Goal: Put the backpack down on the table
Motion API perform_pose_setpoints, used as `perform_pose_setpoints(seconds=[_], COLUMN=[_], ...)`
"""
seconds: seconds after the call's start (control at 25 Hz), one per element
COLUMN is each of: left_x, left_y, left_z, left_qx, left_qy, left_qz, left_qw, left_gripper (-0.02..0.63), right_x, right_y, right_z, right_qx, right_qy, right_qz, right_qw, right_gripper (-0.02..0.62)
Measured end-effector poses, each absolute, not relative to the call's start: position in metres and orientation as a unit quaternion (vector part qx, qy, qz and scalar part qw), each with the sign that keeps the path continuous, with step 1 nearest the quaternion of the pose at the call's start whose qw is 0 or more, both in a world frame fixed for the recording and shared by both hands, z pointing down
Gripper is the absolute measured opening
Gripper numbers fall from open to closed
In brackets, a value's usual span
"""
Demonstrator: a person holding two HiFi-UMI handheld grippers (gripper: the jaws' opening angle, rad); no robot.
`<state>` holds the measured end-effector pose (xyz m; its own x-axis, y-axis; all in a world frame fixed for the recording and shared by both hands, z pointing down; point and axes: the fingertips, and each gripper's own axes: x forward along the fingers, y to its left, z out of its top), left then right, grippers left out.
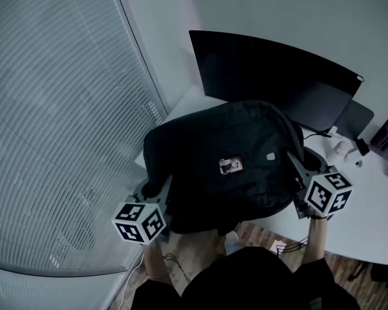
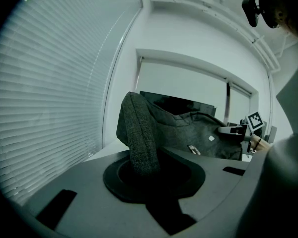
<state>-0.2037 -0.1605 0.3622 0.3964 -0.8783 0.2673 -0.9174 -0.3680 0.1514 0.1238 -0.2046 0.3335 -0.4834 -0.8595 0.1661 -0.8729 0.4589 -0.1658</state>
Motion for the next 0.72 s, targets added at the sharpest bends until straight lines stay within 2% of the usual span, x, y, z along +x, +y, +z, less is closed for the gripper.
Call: perform_pose_setpoints(seconds=[0.72], left_x=[-0.199], left_y=[-0.268], left_z=[0.415], left_qx=[0.807], left_qy=[-0.552], left_qz=[0.100], left_qw=[0.184], left_gripper=[0.080], right_x=[0.128], right_y=[-0.318], right_z=[0.392], right_qx=[0.504], right_qy=[-0.847], right_qz=[0.161], right_qw=[0.057], right_gripper=[0.135])
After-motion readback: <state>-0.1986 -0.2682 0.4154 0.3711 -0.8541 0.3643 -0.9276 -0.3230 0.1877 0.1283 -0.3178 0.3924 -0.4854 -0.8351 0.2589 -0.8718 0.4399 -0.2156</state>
